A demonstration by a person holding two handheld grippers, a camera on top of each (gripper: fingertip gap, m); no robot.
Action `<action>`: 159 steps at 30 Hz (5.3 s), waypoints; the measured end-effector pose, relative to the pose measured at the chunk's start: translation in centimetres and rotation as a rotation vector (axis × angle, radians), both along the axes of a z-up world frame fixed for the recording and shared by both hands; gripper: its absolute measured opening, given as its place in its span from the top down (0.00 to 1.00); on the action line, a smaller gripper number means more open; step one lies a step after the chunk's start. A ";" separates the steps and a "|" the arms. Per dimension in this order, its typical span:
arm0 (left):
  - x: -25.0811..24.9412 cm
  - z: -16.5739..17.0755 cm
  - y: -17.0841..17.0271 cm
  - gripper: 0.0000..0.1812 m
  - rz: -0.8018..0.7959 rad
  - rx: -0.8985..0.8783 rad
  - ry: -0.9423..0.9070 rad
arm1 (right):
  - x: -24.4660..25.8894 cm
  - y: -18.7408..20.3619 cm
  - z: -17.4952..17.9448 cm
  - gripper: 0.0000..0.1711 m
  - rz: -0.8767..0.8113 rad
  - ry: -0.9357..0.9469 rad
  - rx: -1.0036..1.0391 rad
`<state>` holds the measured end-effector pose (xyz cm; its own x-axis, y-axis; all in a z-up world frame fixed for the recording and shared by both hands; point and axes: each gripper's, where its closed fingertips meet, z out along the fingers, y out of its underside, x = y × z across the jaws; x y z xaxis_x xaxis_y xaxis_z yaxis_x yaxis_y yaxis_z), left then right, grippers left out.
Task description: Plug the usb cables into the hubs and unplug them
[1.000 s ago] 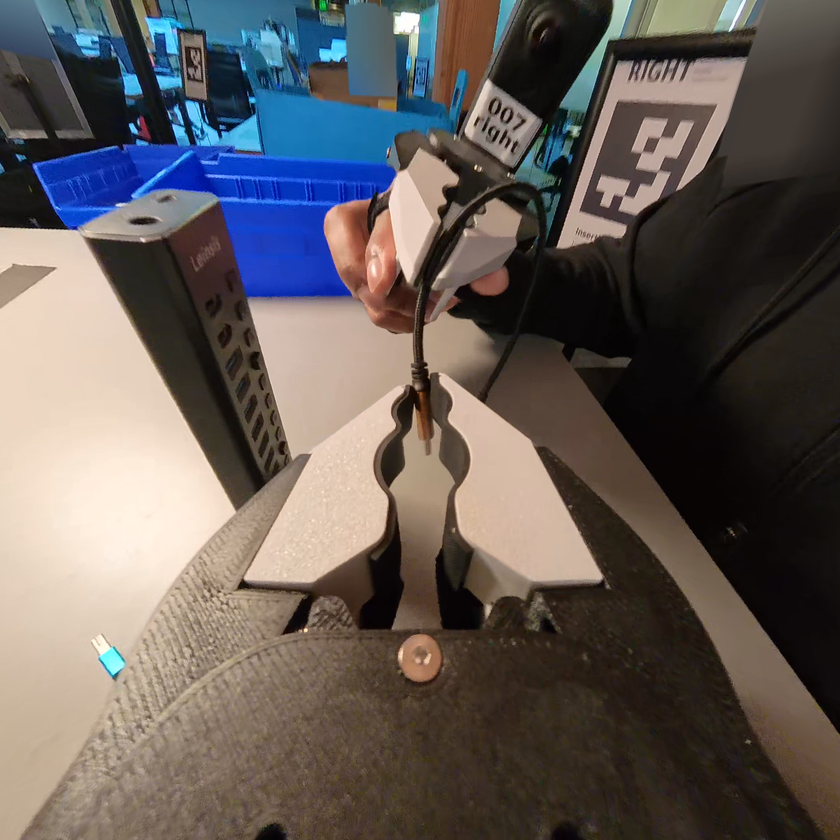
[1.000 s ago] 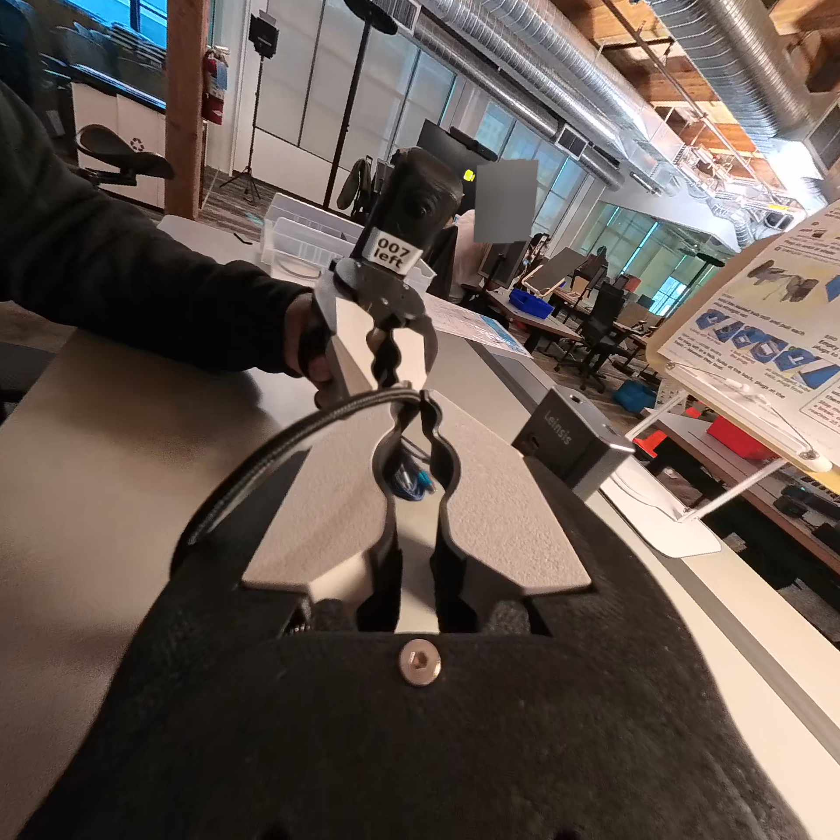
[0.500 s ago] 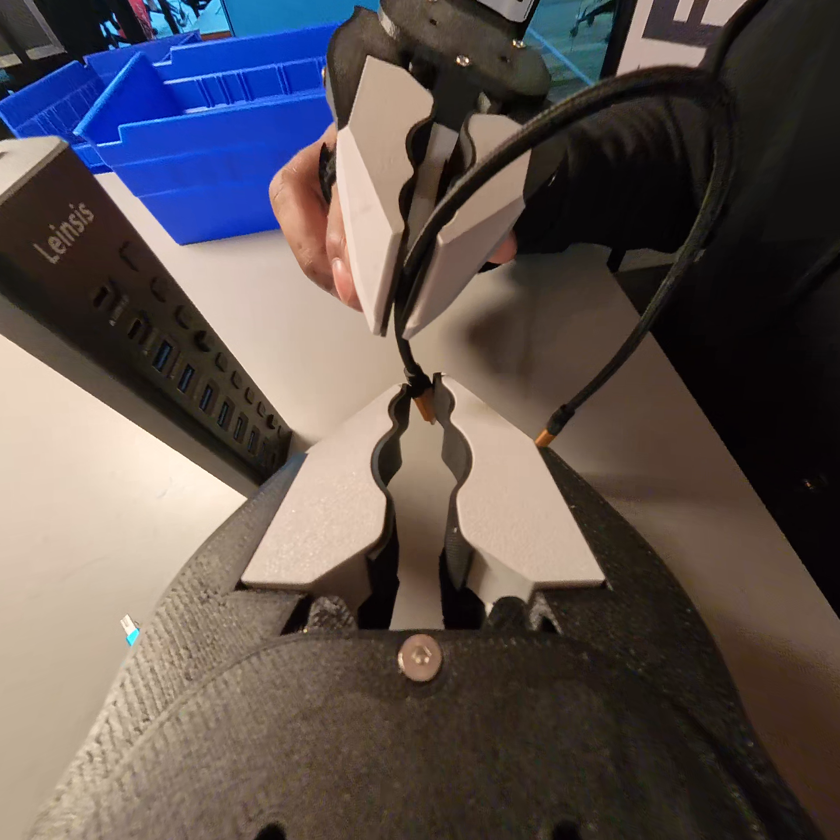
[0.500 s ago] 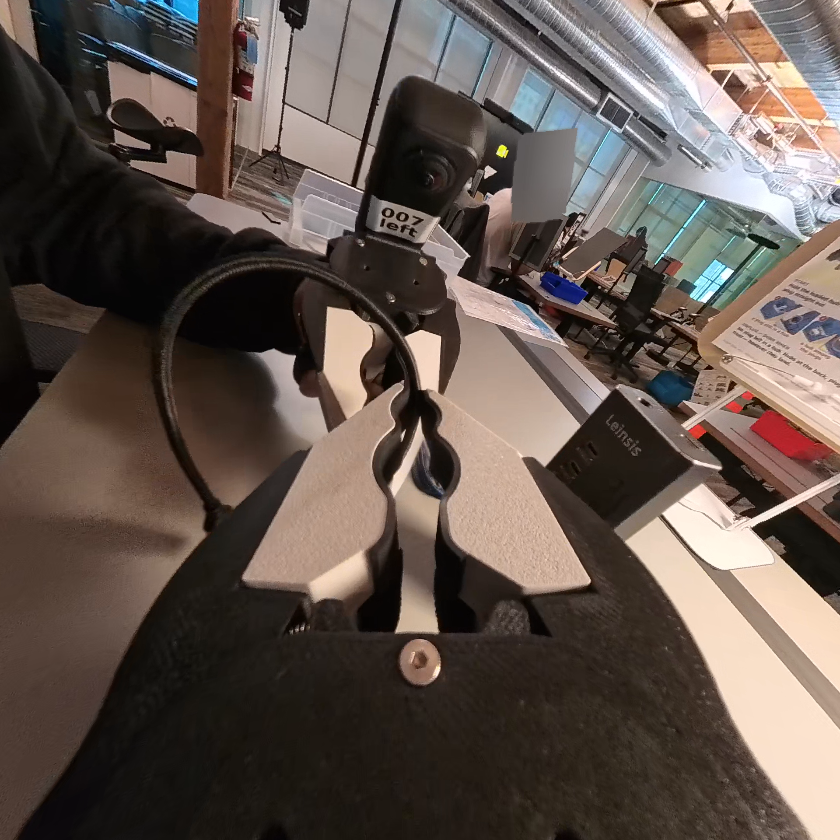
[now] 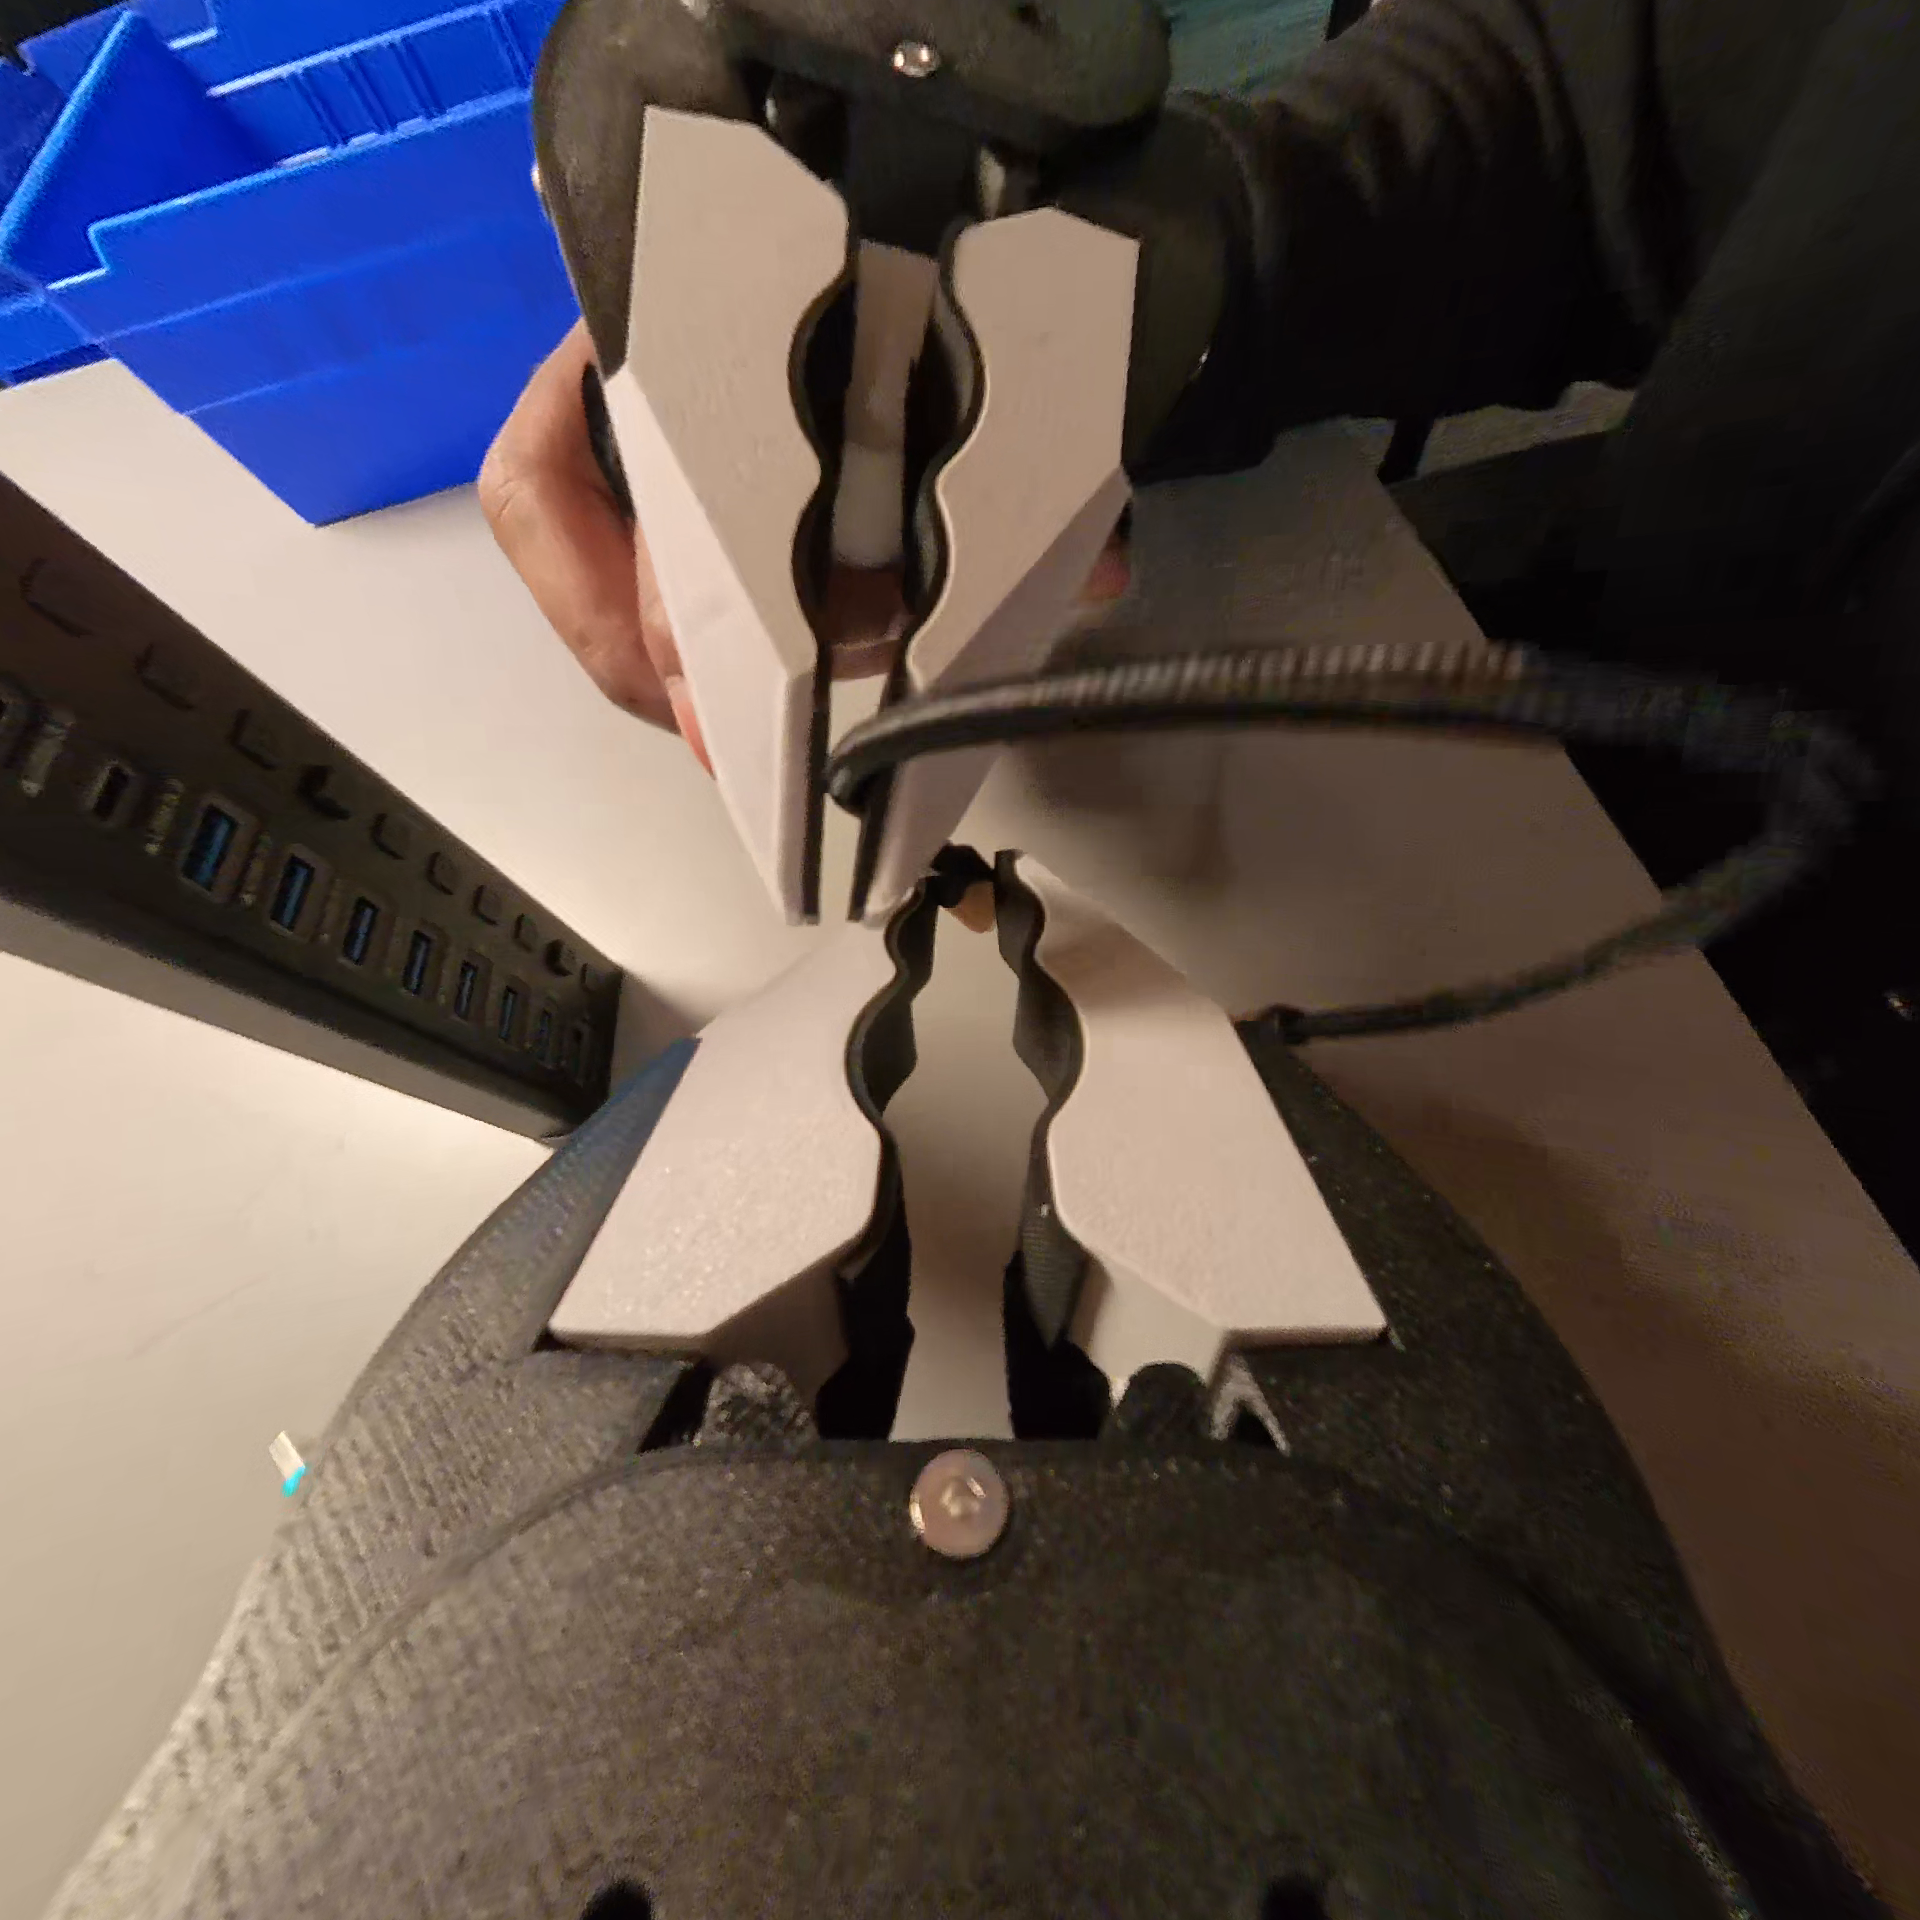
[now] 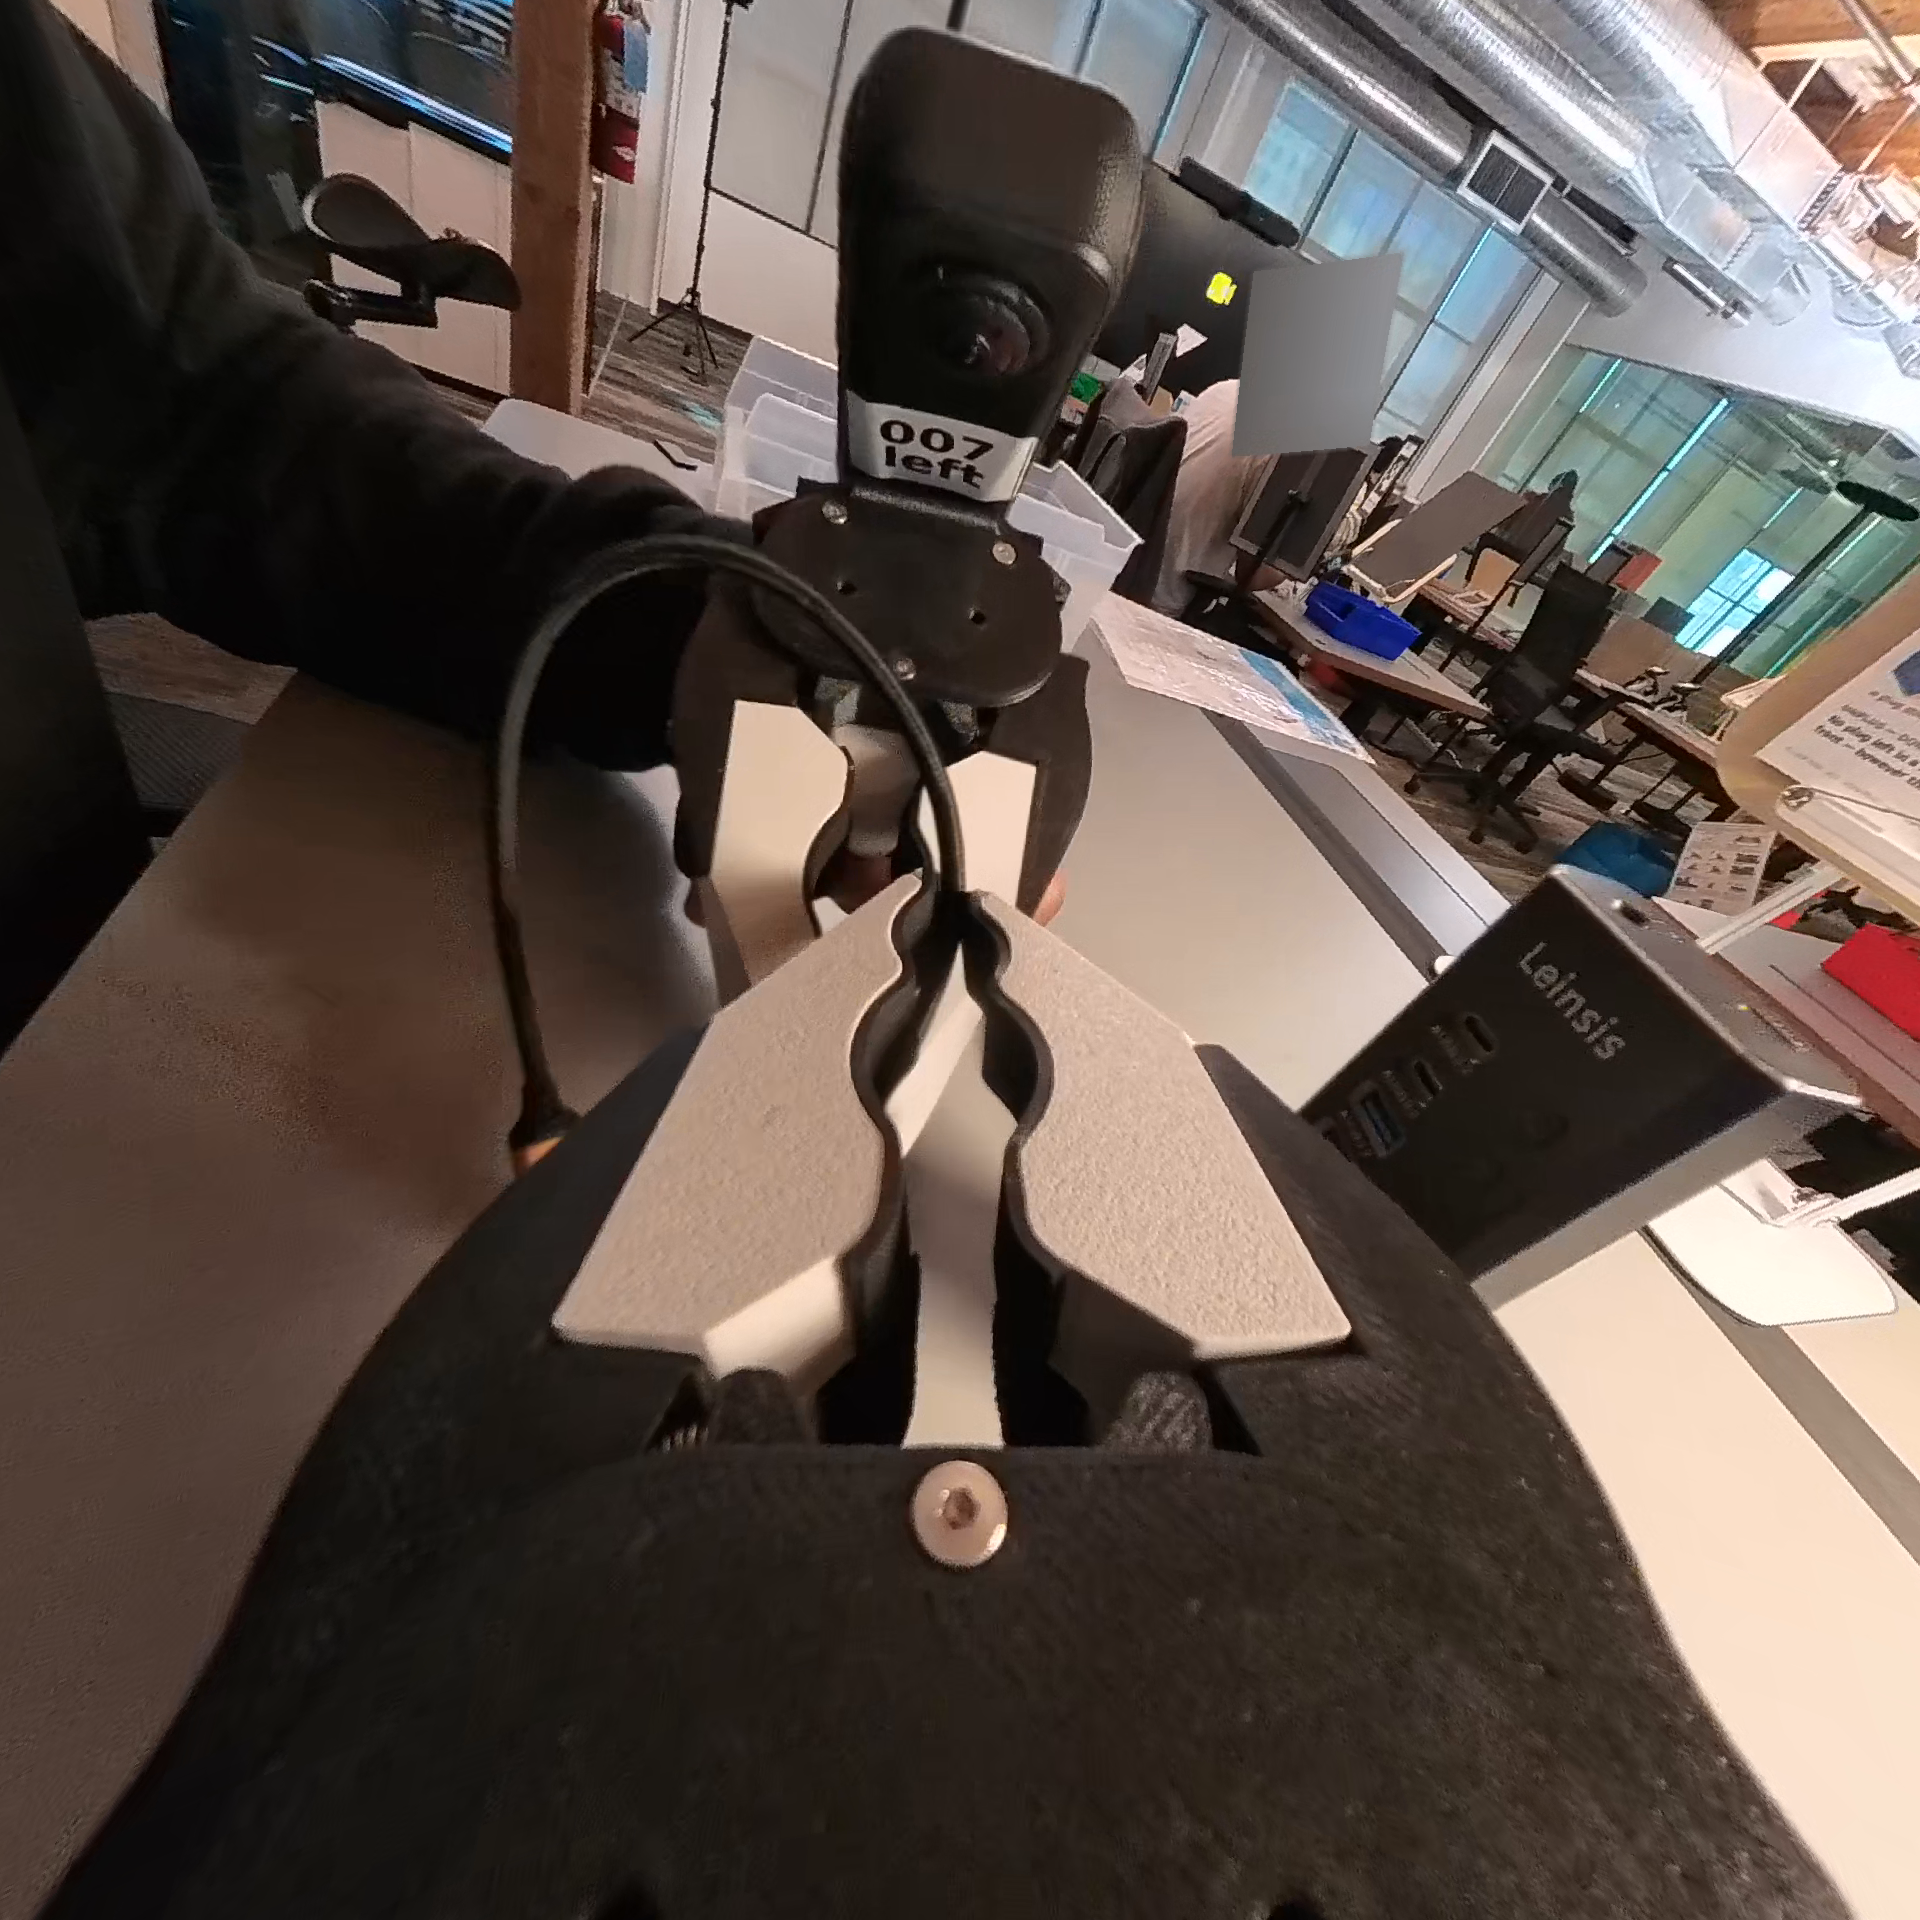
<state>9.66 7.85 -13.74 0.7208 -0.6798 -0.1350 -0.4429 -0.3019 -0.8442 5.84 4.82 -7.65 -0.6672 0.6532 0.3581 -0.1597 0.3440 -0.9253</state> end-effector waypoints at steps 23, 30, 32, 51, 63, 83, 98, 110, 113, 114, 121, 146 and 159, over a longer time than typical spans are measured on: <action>-4.6 9.6 -0.5 0.95 0.031 0.401 -0.673 | -1.0 2.8 2.2 0.89 -0.089 -0.041 -0.268; -3.7 9.7 -0.8 0.95 -0.006 0.435 -0.671 | -0.6 1.9 2.1 0.92 -0.013 -0.097 -0.334; -3.5 9.7 -0.8 0.95 -0.009 0.439 -0.666 | -0.4 1.6 2.1 0.96 0.001 -0.090 -0.330; -2.2 5.9 -1.7 0.94 -0.078 0.336 -0.214 | 0.6 0.4 -0.9 1.00 0.075 -0.236 -0.158; -2.2 6.3 -1.8 0.95 -0.082 0.374 -0.200 | 0.7 0.5 -1.0 1.00 0.082 -0.247 -0.159; -6.8 9.8 -0.4 0.95 0.177 0.440 -0.334 | -4.8 11.7 -4.1 0.53 -0.274 -0.340 -0.262; -7.6 12.7 -1.8 0.95 0.233 0.520 -0.138 | -6.6 7.1 -3.7 0.86 -0.288 -0.180 0.181; -4.8 10.6 -3.1 0.95 0.057 0.482 0.130 | -3.6 4.2 -5.1 0.85 -0.150 -0.199 0.402; -4.9 10.3 -3.2 0.95 0.051 0.477 0.176 | -3.4 4.2 -5.3 0.85 -0.149 -0.193 0.426; -4.8 10.2 -3.2 0.95 0.045 0.479 0.185 | -3.4 4.3 -5.3 0.85 -0.152 -0.191 0.436; -4.2 9.3 -3.2 0.95 0.012 0.473 0.252 | -3.2 4.2 -5.3 0.85 -0.167 -0.169 0.491; -3.9 7.0 -3.6 0.94 -0.045 0.460 0.521 | -3.2 4.5 -6.3 0.86 -0.275 -0.146 0.699; -4.6 7.1 -3.2 0.94 0.012 0.470 0.683 | -3.8 5.6 -5.6 0.86 -0.395 -0.132 0.757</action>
